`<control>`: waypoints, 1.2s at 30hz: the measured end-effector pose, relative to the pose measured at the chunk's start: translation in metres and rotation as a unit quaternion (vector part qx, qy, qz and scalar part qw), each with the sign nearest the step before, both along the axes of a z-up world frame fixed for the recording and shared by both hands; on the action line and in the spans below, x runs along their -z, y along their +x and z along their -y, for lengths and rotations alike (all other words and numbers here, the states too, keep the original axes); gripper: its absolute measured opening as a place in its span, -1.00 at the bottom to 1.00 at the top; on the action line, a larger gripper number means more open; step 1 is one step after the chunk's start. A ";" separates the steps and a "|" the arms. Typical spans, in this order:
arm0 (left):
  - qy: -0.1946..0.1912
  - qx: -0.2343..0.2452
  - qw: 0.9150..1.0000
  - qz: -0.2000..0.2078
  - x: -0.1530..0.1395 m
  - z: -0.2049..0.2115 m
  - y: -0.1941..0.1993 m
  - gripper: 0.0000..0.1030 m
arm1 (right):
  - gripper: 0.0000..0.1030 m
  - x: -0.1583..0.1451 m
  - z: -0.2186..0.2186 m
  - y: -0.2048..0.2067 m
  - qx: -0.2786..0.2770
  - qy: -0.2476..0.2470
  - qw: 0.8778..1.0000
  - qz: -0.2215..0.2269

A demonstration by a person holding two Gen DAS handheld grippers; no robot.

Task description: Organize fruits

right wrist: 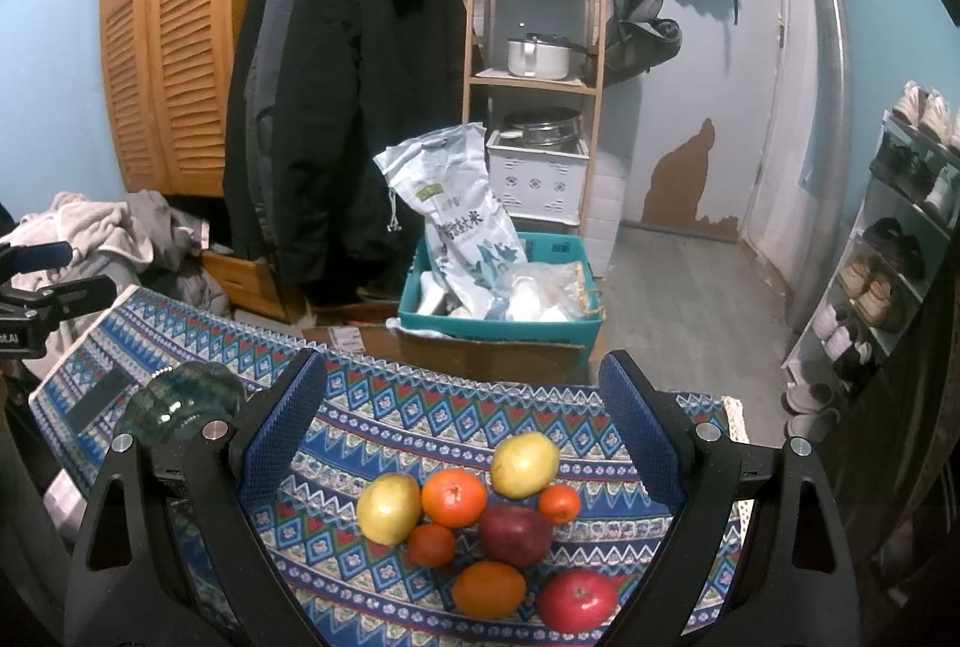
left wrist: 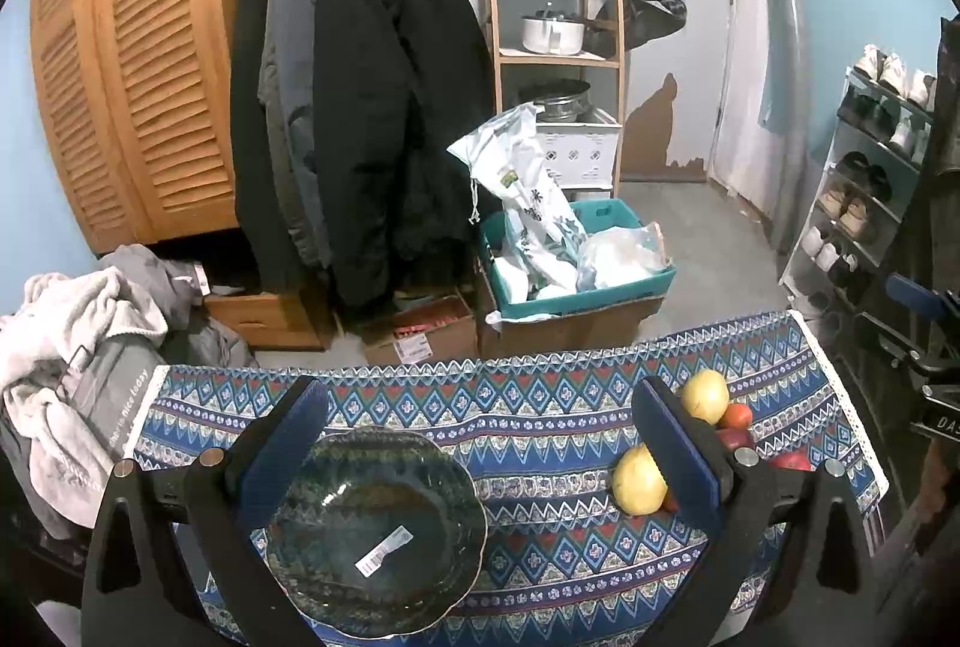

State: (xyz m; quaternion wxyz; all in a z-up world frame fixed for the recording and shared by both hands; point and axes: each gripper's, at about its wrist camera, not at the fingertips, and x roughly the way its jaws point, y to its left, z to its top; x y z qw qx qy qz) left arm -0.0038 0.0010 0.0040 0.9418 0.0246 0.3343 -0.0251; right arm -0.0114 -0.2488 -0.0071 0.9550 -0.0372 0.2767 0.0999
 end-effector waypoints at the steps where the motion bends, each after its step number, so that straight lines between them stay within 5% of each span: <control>1: 0.000 0.000 1.000 0.000 0.000 0.000 0.000 0.99 | 0.76 0.001 0.001 -0.001 0.000 -0.001 1.000 0.000; 36: -0.014 0.003 1.000 -0.002 0.000 -0.003 0.000 0.99 | 0.76 -0.001 0.001 -0.001 0.000 -0.001 1.000 0.001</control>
